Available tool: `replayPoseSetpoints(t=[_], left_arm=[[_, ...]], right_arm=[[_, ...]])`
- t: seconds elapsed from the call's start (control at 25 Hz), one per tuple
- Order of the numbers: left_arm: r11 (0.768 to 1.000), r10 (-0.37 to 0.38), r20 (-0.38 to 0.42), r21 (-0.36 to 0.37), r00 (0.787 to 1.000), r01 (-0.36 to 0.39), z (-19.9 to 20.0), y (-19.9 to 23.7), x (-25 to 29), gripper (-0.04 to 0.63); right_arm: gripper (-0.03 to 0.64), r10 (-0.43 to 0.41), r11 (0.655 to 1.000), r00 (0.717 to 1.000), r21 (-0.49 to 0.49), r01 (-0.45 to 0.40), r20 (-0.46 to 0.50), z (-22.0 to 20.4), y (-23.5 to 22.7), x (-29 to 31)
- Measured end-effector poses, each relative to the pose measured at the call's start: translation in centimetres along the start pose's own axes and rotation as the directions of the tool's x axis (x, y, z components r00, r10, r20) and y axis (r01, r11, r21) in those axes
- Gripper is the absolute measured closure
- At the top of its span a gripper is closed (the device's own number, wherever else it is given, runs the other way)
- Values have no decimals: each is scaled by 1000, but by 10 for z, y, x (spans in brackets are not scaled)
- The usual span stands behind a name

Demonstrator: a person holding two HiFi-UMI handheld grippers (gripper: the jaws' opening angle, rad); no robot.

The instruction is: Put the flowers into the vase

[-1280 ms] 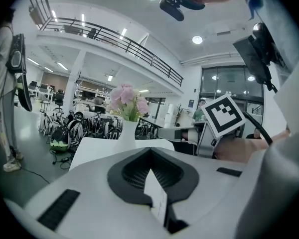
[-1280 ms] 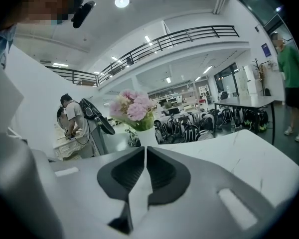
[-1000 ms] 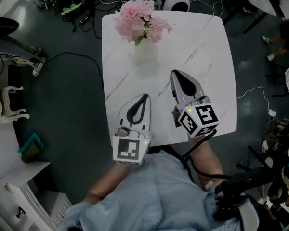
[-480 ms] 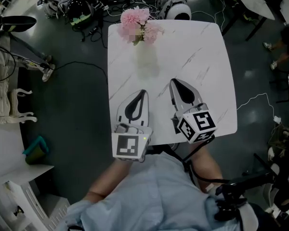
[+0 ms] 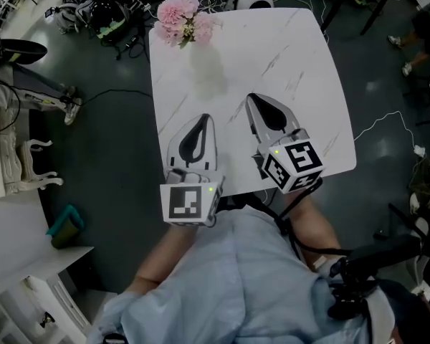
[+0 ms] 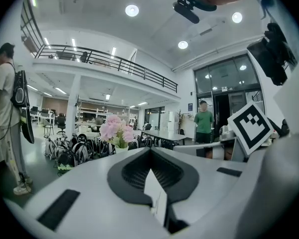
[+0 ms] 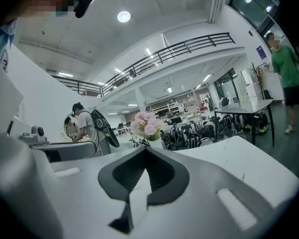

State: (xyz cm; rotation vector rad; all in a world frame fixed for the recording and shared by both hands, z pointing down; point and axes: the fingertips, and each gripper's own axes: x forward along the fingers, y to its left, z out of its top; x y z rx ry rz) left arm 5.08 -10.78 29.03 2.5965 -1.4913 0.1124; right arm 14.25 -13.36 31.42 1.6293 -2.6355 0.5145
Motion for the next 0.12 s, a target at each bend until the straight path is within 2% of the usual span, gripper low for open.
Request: replayPoseSetpoints(t=[0.12], left_arm=[[1000, -2, 0, 7, 1000, 2, -2, -7, 0, 591]], right_arm=[[617, 3, 1000, 1000, 1, -3, 2, -1, -3, -5]])
